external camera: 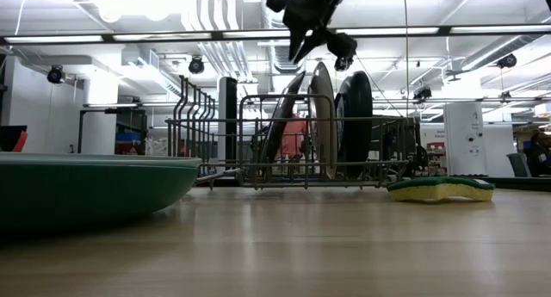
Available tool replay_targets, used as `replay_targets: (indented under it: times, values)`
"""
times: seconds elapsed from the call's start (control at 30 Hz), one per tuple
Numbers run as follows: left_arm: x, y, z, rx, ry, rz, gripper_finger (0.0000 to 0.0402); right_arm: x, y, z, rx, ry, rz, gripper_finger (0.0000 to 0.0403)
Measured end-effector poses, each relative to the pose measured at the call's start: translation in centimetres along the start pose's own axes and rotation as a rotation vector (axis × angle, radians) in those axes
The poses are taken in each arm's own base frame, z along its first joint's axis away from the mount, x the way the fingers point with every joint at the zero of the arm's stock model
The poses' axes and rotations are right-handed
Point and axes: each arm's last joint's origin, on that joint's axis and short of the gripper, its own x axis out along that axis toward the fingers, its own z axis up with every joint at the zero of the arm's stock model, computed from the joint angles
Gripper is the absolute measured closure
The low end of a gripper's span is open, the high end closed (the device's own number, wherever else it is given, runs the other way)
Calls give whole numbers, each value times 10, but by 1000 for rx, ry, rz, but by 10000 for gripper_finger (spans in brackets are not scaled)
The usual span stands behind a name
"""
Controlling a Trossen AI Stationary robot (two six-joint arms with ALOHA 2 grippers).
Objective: Sort dishes
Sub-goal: Put the white plate into the dish rack
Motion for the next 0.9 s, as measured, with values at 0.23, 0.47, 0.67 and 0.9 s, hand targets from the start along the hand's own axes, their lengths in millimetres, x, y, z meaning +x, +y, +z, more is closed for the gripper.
replay_targets:
  times: [0.23, 0.47, 0.67, 0.9]
  values:
    - [0, 0, 0, 1, 0, 1, 286, -22, -5, -23, 330, 102, -71, 373]
    - [1, 1, 1, 16, -25, 10, 286, -50, -5, -52, 958, 72, -157, 390]
    - [3, 2, 3, 22, -62, 31, 286, -64, 7, -63, 1188, -115, -47, 394]
    - [14, 4, 5, -117, 61, 37, 286, -61, 39, -56, 1276, -110, 43, 401]
